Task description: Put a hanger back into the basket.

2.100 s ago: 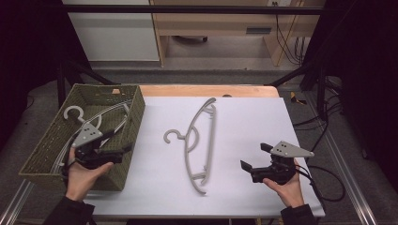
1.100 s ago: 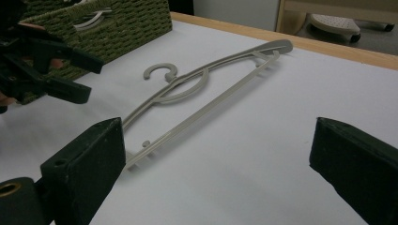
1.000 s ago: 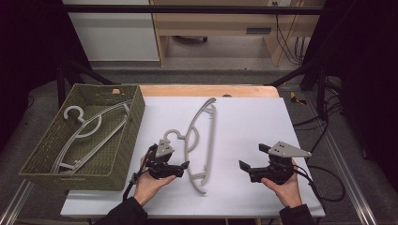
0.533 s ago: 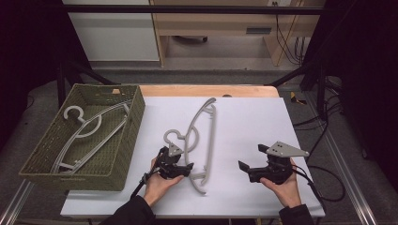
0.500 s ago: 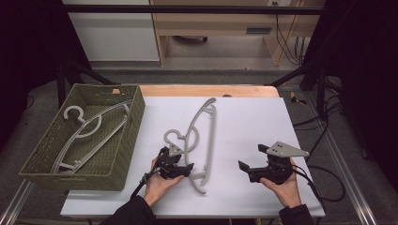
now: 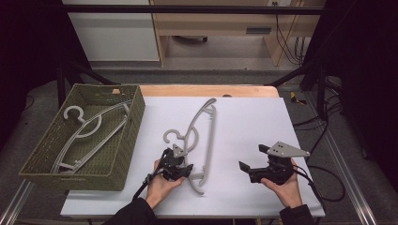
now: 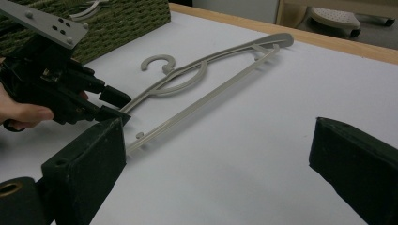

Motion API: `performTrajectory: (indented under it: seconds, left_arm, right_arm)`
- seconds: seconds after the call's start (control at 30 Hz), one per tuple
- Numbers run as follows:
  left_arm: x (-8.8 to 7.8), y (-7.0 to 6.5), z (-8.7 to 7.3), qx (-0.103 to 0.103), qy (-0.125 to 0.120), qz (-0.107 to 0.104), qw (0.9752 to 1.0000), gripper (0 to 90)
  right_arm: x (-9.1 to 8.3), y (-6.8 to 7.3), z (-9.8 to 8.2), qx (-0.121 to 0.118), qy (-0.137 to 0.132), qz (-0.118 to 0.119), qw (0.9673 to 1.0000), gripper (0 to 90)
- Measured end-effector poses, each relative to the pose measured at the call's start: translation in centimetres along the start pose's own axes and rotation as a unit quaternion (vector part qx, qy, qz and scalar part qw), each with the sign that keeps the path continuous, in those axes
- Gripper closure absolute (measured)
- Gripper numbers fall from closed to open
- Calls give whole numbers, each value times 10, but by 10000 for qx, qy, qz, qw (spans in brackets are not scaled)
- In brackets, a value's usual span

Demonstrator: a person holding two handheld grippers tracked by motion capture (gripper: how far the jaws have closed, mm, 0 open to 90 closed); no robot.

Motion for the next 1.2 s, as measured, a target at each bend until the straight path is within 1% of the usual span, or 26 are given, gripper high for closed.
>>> performTrajectory:
  seconds: [0.1,0.13,0.17,0.2,0.3,0.33,0.37,0.4,0.47,0.7,0.83,0.9,0.93,1.0,1.03,1.07,1.1,1.17,1.2]
  left_arm:
    - [-1,1,0,-40,72,1,10000,540]
    - [-3,2,-1,-15,131,7,9999,544]
    - [-3,3,-1,-52,133,-8,9999,551]
    - [-5,4,-2,-49,185,-44,9998,556]
    - [-10,10,-6,-79,245,-121,9996,590]
    - [-13,13,-8,-111,251,-137,9995,599]
    - [-15,15,-10,-90,267,-153,9995,616]
    - [-17,17,-13,-138,248,-157,9995,626]
    - [-22,23,-17,-123,310,-165,9993,649]
    - [-37,44,-30,-327,489,-195,9981,731]
    - [-44,54,-37,-425,537,-235,9974,773]
    - [-47,58,-40,-426,510,-251,9975,783]
    - [-47,59,-40,-430,535,-281,9972,785]
    - [-46,59,-41,-521,475,-322,9970,780]
    - [-45,59,-40,-490,465,-295,9973,773]
    - [-45,58,-40,-495,449,-306,9973,751]
    - [-44,57,-39,-493,459,-275,9973,731]
    - [-42,55,-37,-401,466,-140,9980,734]
    - [-43,55,-37,-321,518,-49,9981,752]
  right_arm:
    - [-1,0,0,-9,-17,-1,10000,44]
    - [0,0,0,-17,-15,1,10000,44]
    - [-1,0,0,-1,1,4,10000,44]
    - [-1,0,0,-36,21,12,10000,44]
    - [-1,0,0,-27,25,17,10000,44]
    - [-1,0,0,-36,29,30,10000,44]
    - [-1,0,0,-50,30,42,10000,44]
    - [-1,0,0,-33,22,52,10000,44]
    - [-1,0,0,-47,26,36,10000,45]
    - [-1,0,-1,-43,48,28,10000,46]
    - [0,1,-1,-35,61,36,10000,47]
    - [0,0,-1,-42,62,34,10000,47]
    - [0,0,-1,-32,72,29,10000,47]
    - [0,1,-1,-16,85,23,10000,48]
    - [1,1,-1,-33,78,31,10000,48]
    - [2,1,-2,-35,87,26,10000,48]
    - [2,1,-2,-21,96,33,9999,48]
    - [3,1,-2,-66,116,45,9999,48]
    - [3,1,-2,-61,116,39,9999,48]
Point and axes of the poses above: each handheld gripper's, and its own axes: x roughly forward along the jaws, z roughly out of its top, y roughly to its left, the point moved 4 cm from there along x, roughly forward along the jaws
